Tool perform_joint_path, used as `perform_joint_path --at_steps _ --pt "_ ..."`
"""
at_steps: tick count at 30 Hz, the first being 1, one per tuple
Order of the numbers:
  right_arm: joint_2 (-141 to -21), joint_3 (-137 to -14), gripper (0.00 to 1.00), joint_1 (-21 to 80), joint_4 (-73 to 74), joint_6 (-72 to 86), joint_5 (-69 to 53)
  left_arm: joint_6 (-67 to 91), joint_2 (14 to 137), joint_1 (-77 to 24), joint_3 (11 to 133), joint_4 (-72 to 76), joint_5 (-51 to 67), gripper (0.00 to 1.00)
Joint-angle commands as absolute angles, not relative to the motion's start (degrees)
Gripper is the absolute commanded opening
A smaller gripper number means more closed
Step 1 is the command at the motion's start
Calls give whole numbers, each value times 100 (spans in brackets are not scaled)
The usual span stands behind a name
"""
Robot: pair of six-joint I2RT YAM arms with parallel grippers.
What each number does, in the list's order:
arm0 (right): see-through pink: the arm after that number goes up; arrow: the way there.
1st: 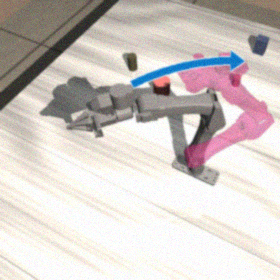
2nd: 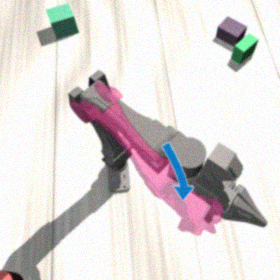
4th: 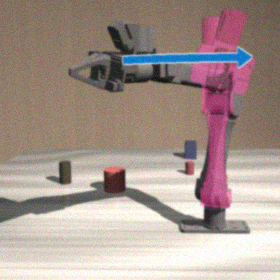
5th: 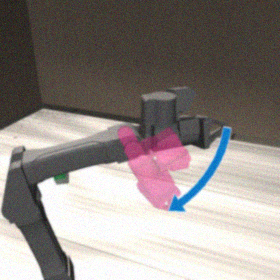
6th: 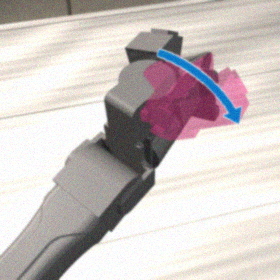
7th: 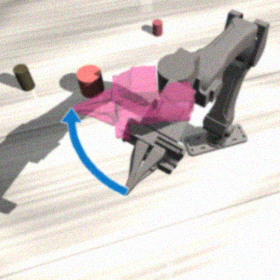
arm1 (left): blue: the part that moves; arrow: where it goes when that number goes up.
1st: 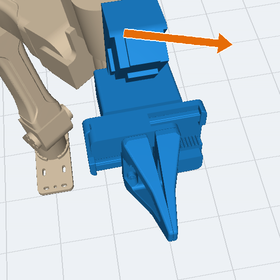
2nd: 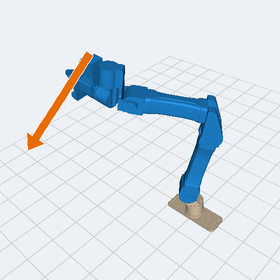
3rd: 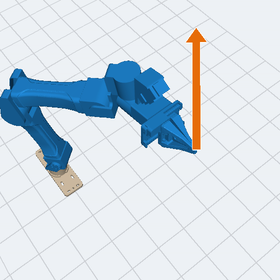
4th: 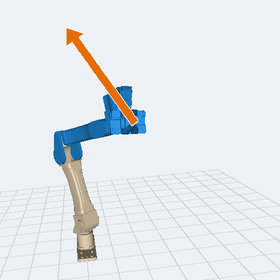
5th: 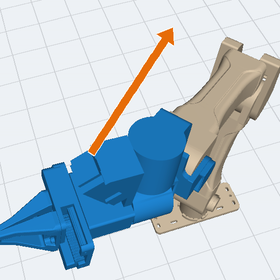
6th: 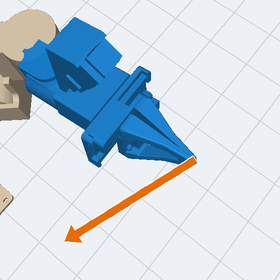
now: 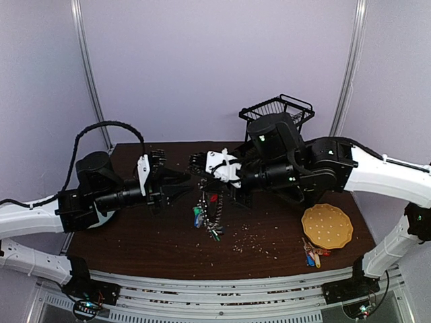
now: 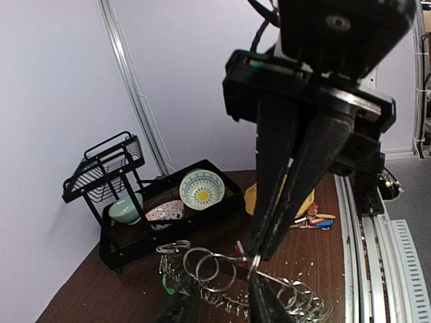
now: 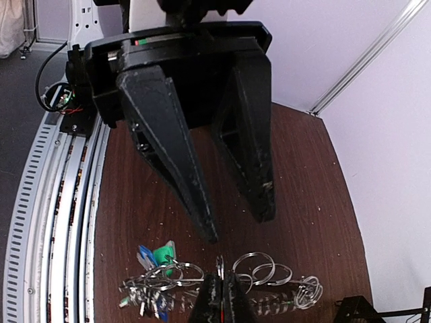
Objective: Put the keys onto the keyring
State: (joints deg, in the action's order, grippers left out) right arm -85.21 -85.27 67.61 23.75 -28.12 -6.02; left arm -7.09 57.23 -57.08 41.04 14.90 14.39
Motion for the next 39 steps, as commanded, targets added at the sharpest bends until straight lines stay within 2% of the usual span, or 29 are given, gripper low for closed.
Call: perform_joint_path --at_steps 1,4,11,20,23,25,28,31,34,39 --pt "-8539 -8745 0 6849 2487 -3075 -137 -1031 5920 -5695 4338 1180 1816 25" --pt "-8568 -8754 0 6892 2450 -3091 -128 -1084 5959 -5695 4392 1178 2030 23" --pt "-8605 -8749 0 6950 2352 -3137 -204 -967 6089 -5698 4396 1372 2073 25" --pt "-8600 -8729 0 6985 2223 -3141 -363 -931 6199 -5695 4443 1432 1809 8" --pt "-8592 -8719 0 6994 2183 -3137 -380 -912 6205 -5695 4438 1409 1759 7" --pt "-8587 -8706 0 6995 2155 -3138 -407 -911 6210 -5695 4438 1394 1686 12" --pt "-8606 -8725 0 6992 2146 -3138 -410 -905 6216 -5696 4438 1430 1661 13" --pt "-8615 -8719 0 6993 2128 -3121 -413 -897 6214 -5695 4438 1441 1671 11" --pt "-8609 -8719 0 6988 2103 -3114 -404 -897 6220 -5695 4430 1441 1680 0" --pt "-8543 -8617 0 6984 1956 -3038 -463 -851 6150 -5695 4347 1587 1679 0"
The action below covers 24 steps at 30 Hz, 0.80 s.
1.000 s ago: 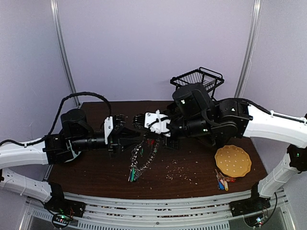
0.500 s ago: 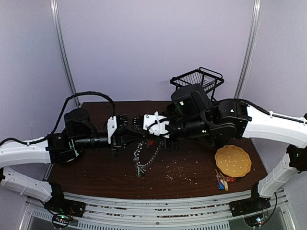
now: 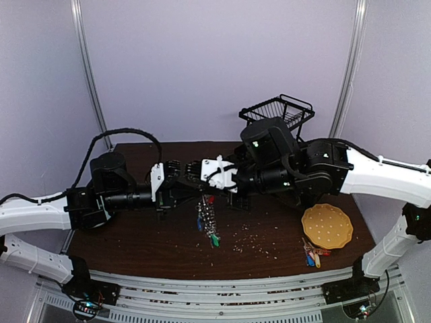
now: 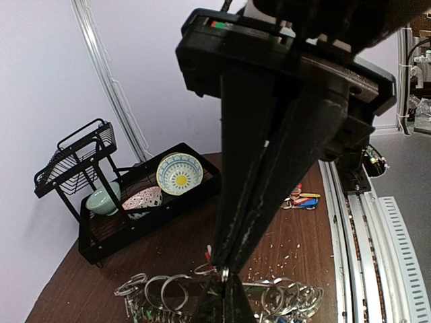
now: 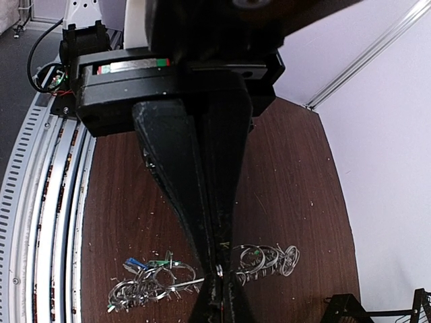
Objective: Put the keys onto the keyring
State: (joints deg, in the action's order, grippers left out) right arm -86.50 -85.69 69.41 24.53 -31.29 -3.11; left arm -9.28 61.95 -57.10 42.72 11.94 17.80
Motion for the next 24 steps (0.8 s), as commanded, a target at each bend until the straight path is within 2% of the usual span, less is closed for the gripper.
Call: perform_joint_path --at_steps 1,3,6,8,11,14,24 --pt "-8491 -8557 1 6952 1879 -2983 -440 -807 6099 -5695 4289 1703 1668 0" --pt "-8346 -8325 15 6823 1690 -2886 -584 -642 5964 -5700 4099 2080 1634 0" --pt "-7963 -7748 24 6477 1188 -2711 -1445 -422 5803 -5696 3814 2576 1636 0" --pt "-7762 -7358 25 6273 802 -2589 -1879 -325 5763 -5695 3723 2782 1686 0" --pt "-7711 -7012 26 6217 470 -2589 -1882 -243 5732 -5696 3651 2964 1880 0" --pt "-7853 -6994 29 6218 448 -2728 -1999 -227 5730 -5695 3638 3001 2053 0" --pt "-8016 -7025 28 6219 293 -3295 -2087 -105 5733 -5695 3621 3137 2485 0"
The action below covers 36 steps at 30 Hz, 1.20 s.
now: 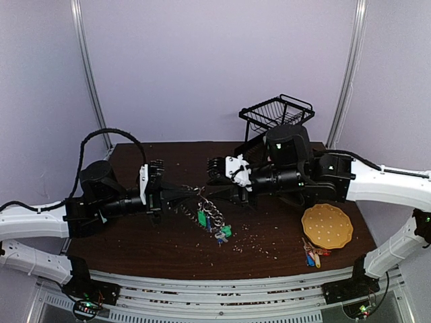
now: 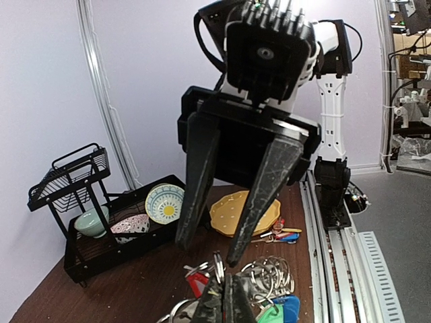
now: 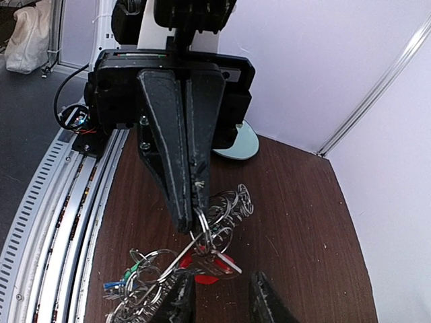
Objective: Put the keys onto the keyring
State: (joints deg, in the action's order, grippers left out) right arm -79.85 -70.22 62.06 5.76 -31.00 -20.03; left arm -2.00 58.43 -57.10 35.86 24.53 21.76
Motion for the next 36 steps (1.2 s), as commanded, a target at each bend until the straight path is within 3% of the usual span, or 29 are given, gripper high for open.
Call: perform_joint_path --at_steps 1,12,17,22,34,36 --pt "-8009 -7018 28 6217 281 -3328 -2080 -100 5731 -5695 3628 3138 2510 0" --pt "-8305 -7313 30 6221 1121 -4273 -2658 -173 5731 -5695 3691 3121 2877 0" --pt "-8401 -7423 8 6215 1235 -4248 -2810 -204 5731 -5696 3709 3101 2731 0" --pt "-8274 -7180 0 6214 905 -4033 -2849 36 5640 -5695 3442 3742 2388 0" --pt "-8582 -7124 0 6590 848 -3839 -2766 582 6025 -5695 2963 5647 2072 0" --pt "-8543 -7173 7 6600 893 -3708 -2713 593 6059 -5695 2954 5629 2085 0"
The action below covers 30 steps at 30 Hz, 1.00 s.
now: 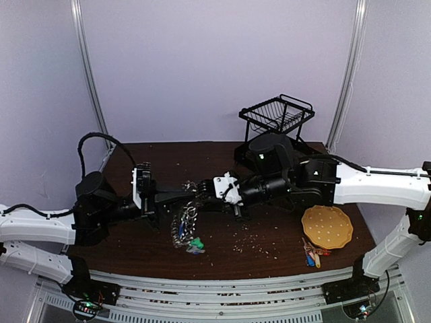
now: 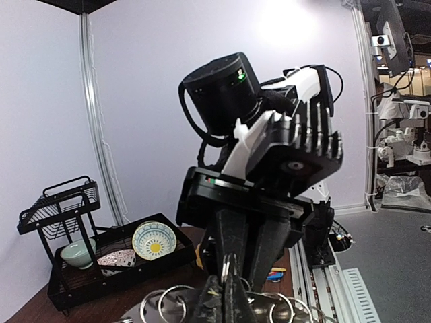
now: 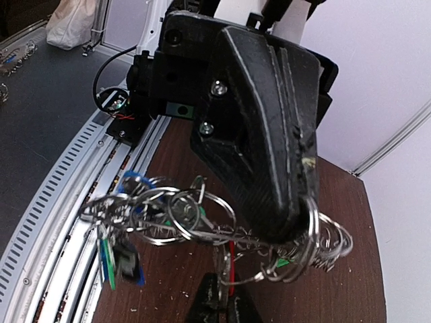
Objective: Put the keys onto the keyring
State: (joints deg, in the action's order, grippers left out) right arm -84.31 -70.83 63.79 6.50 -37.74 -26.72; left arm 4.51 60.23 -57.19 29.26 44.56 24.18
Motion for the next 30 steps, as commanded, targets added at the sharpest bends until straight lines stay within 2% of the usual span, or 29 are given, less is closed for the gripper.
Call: perform_joint_path --at_steps 1,3,5,11,14,17,22,30 --pt "-8450 -7116 12 6564 763 -3573 -2613 587 6037 -5695 2946 5602 2081 0" --pt "-8177 -6858 26 6426 415 -3353 -2492 533 5967 -5698 2914 5493 2059 0" --pt "-7880 -6629 34 6267 189 -3174 -2496 459 5904 -5696 2932 5320 2023 0" --pt "-7298 -6458 40 6072 86 -2966 -2484 384 5828 -5695 2873 5204 2032 0" --pt "-7284 -6464 39 6064 -333 -2501 -2588 342 5835 -5695 2895 5183 2067 0" --pt "-7482 -6572 33 6062 -930 -1819 -2669 289 5823 -5698 2922 5098 2048 0" --pt "-8084 -7097 22 6057 -834 -1298 -3023 233 5776 -5695 2952 5027 2017 0" --pt "-8200 -7113 18 6051 -752 -1362 -3385 190 5722 -5696 2961 4944 1994 0"
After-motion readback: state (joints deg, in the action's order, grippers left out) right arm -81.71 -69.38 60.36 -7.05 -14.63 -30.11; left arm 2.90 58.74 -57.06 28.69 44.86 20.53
